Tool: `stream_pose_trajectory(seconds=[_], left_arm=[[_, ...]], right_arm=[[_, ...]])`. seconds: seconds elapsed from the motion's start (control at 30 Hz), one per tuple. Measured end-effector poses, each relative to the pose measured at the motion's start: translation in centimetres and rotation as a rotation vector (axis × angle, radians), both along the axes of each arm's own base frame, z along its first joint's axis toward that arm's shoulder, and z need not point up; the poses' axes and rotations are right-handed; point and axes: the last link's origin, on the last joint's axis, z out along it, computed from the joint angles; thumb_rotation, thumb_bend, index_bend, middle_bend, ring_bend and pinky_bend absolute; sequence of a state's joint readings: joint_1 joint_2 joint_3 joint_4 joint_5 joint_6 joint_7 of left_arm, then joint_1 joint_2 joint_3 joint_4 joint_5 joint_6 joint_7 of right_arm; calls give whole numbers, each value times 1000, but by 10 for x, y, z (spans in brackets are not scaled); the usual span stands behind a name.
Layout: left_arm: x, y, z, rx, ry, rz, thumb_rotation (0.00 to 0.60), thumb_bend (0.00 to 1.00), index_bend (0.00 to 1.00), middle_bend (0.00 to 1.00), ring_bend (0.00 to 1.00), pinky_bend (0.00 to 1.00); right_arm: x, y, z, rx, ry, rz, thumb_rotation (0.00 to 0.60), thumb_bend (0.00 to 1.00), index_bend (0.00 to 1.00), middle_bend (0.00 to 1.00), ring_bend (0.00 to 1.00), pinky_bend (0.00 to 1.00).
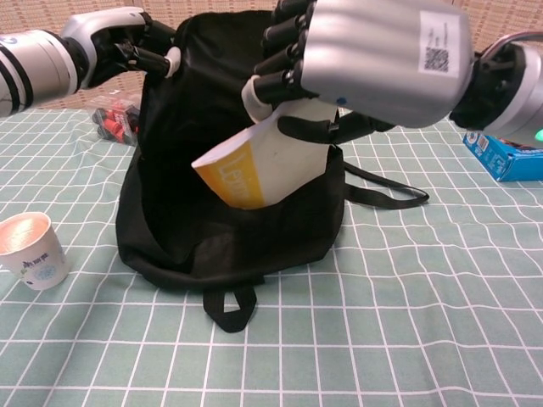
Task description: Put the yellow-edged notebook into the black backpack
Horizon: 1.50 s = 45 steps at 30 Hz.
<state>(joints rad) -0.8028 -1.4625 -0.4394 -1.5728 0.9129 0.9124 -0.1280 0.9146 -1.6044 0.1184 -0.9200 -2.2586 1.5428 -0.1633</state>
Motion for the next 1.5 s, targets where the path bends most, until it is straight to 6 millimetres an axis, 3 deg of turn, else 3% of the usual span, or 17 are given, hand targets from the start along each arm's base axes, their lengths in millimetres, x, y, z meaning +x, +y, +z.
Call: stream_pose_trajectory(seconds=[0.33, 0.7, 0.83, 0.9, 1.2, 1.5], left_arm=[[-5, 1, -1, 14, 21, -2, 600, 691, 743, 379, 223, 147], [-11, 0, 5, 22, 6, 6, 600, 691, 741, 379, 222, 147], [-13, -1, 5, 20, 4, 11, 600, 690, 735, 379, 222, 147], [-15, -1, 6, 18, 3, 15, 600, 691, 733, 379, 221, 147], [-20, 0, 9, 26, -4, 25, 600, 690, 733, 379, 220, 147], [-25, -1, 10, 21, -3, 31, 600, 690, 733, 379, 220, 147]], right_arm=[[-22, -5, -45, 50, 86, -36, 600, 505, 893, 667, 542, 484], [-49, 5, -70, 99, 218, -83, 600, 505, 893, 667, 549, 484], [-54, 5, -75, 96, 258, -98, 600, 514, 893, 660, 553, 577], [-55, 4, -77, 85, 278, -107, 600, 579, 896, 672, 575, 652], [-40, -4, -74, 17, 263, -59, 600, 718, 991, 769, 669, 742], [-12, -12, -67, -19, 197, 61, 600, 736, 1000, 790, 678, 748]])
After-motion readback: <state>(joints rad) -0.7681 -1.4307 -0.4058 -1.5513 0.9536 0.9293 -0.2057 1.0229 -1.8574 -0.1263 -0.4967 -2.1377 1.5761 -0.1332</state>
